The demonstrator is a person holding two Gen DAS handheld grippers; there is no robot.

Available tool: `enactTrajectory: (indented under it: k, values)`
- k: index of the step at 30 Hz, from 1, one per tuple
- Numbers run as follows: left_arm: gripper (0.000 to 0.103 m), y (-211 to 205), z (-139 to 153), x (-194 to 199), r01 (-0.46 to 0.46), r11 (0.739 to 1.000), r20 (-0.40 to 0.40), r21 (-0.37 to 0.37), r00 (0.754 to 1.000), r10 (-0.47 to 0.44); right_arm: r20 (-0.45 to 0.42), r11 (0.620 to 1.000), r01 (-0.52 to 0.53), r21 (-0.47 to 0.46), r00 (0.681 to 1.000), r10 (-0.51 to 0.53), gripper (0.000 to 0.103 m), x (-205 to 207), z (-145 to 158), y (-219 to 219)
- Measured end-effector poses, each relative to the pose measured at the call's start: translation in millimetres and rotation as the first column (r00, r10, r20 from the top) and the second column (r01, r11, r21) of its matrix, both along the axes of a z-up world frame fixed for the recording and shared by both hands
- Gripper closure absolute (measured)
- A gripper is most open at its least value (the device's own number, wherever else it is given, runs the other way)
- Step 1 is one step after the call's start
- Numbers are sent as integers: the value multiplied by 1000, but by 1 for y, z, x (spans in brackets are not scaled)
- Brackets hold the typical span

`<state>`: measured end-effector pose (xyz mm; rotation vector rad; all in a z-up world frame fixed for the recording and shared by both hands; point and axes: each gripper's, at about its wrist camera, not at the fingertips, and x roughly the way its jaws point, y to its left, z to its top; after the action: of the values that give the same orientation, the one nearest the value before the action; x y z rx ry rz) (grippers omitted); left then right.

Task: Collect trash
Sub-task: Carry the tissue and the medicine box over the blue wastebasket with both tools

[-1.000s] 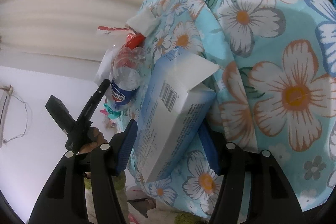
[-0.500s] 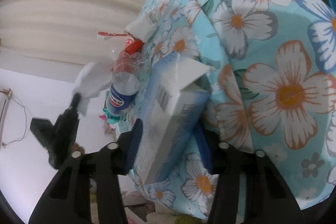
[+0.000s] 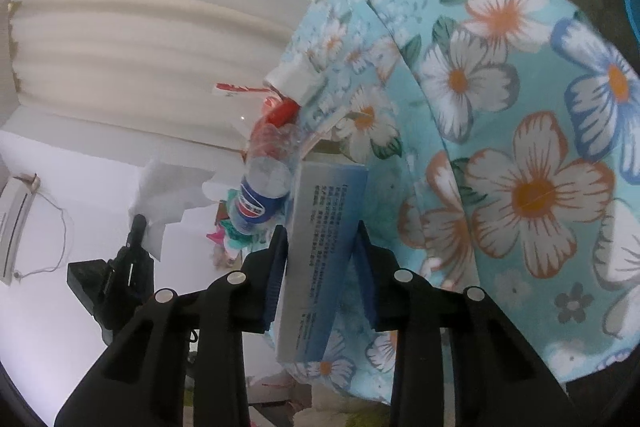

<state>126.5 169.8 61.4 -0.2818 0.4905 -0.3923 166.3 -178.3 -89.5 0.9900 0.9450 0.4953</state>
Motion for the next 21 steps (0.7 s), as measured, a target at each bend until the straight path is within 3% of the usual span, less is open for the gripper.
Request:
enactTrajectory:
  k: [21]
  values:
    - [101,-77,28,-5,129,989,57,74,989,-133,116,987,148,59,981,-154,71,-40,26,-67]
